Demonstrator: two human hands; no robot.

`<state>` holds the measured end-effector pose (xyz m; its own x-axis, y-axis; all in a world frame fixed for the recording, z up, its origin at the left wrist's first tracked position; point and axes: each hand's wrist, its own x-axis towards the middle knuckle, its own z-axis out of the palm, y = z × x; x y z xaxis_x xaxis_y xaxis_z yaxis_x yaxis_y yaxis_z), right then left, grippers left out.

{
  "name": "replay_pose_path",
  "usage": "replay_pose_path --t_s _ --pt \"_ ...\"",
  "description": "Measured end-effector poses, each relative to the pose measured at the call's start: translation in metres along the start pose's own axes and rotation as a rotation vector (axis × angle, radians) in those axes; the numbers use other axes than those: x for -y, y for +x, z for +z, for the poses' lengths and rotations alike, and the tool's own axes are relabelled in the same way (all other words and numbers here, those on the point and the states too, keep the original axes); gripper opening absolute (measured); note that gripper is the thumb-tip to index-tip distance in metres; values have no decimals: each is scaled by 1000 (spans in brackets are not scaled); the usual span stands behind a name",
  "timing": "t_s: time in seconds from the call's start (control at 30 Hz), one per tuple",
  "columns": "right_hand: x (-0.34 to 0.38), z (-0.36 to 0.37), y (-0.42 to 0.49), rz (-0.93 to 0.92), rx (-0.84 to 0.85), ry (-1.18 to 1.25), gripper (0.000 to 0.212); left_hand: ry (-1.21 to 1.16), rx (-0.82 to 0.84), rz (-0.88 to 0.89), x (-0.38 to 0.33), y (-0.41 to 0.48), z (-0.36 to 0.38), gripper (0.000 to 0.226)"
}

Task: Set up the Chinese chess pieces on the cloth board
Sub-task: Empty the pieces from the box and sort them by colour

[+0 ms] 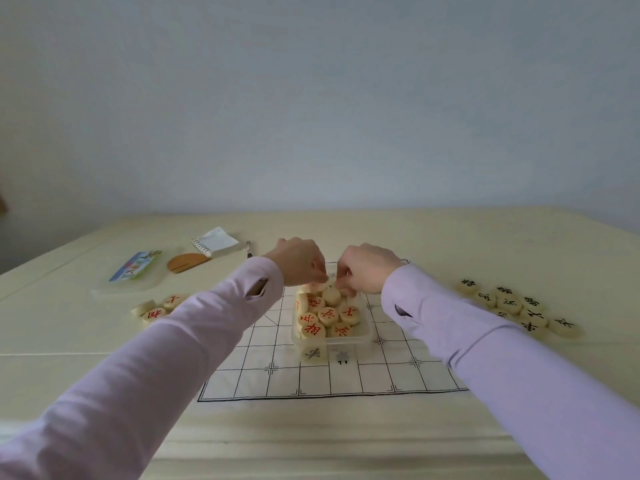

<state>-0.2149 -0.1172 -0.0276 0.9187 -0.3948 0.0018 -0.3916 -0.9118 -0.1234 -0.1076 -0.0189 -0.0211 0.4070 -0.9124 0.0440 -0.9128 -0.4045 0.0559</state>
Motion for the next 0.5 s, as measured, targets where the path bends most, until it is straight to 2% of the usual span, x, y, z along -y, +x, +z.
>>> replay_pose_path --t_s 0.07,0.1,0.2,0.27,0.33,0.4,0.5 --pt "2 0 3 19 -108 -82 20 17 -8 34 -2 5 4 19" --pt "3 0 5 22 -107 -110 21 29 14 55 -4 7 6 20" --pt "8 -2 6 17 -2 -127 17 134 82 106 -13 11 14 28" --pt "9 -3 5 21 35 -138 5 187 70 122 -15 14 18 30" --pt "10 -3 5 26 30 -148 28 211 35 138 -16 15 19 29" --pt "9 -1 7 33 17 -158 35 216 16 160 -17 16 21 29" --pt "7 2 12 38 14 -177 14 197 5 183 -16 17 23 21"
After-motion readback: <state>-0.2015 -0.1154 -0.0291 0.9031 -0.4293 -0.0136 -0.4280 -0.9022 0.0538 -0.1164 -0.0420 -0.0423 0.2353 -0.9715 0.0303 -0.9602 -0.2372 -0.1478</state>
